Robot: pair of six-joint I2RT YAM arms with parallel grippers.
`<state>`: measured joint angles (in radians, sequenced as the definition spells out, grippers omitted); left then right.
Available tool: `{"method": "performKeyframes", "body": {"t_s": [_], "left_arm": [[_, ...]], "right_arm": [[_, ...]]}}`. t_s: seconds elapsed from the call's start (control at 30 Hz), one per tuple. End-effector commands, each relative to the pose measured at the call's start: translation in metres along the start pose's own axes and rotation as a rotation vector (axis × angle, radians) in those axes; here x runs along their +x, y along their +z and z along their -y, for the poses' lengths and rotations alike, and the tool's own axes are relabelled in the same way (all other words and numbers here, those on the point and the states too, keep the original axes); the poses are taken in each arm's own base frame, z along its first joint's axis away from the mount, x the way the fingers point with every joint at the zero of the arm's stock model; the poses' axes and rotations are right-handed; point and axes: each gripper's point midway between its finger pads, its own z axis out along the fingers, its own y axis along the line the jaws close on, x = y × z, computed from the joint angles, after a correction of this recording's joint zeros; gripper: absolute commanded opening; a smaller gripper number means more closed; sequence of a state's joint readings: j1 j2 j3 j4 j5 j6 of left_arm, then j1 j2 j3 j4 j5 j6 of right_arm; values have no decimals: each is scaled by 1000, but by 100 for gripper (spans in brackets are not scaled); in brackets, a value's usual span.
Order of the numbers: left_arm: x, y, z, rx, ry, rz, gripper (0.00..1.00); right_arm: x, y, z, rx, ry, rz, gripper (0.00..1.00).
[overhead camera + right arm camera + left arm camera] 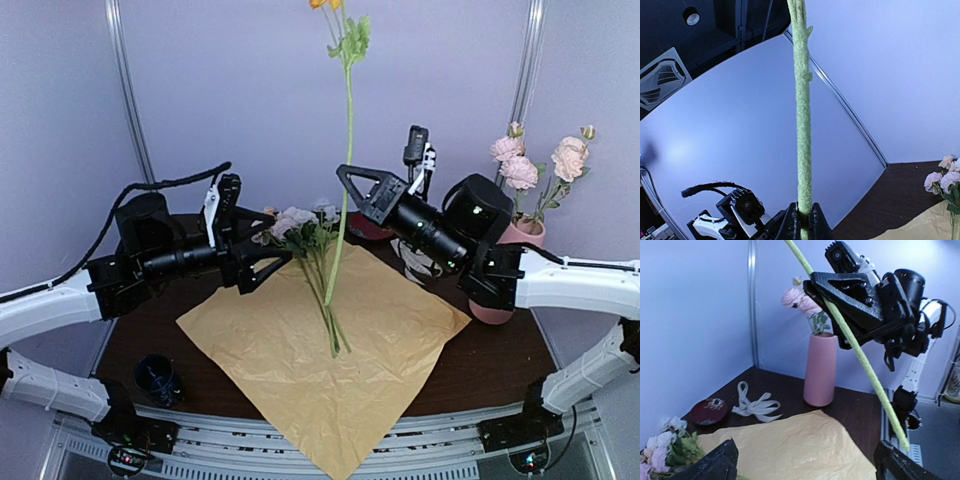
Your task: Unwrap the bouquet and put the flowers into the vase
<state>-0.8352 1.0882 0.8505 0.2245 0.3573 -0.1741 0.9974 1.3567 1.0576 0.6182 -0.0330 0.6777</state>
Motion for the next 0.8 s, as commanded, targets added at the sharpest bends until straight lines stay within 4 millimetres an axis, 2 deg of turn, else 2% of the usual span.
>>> {"method": "performKeyframes", "body": {"t_s": [0.0,0.07,0.17,0.37,0.77], "left_arm": [[-59,-3,51,256,-25,160,98],[-66,-5,66,334,-49,187,98],[-68,-3,77,402,-92,204,98],[-50,17,98,486,-126,141,96],[-18,47,115,607,-214,-11,79]], "right_arm": [[-16,-24,-35,-37,-122,115,0],[-11,-34,-53,-55,-177,129,0],[-2,-44,-64,-56,-233,140,0],[14,-55,-59,-63,-217,165,0],[20,-55,-60,-84,-246,188,0]]}}
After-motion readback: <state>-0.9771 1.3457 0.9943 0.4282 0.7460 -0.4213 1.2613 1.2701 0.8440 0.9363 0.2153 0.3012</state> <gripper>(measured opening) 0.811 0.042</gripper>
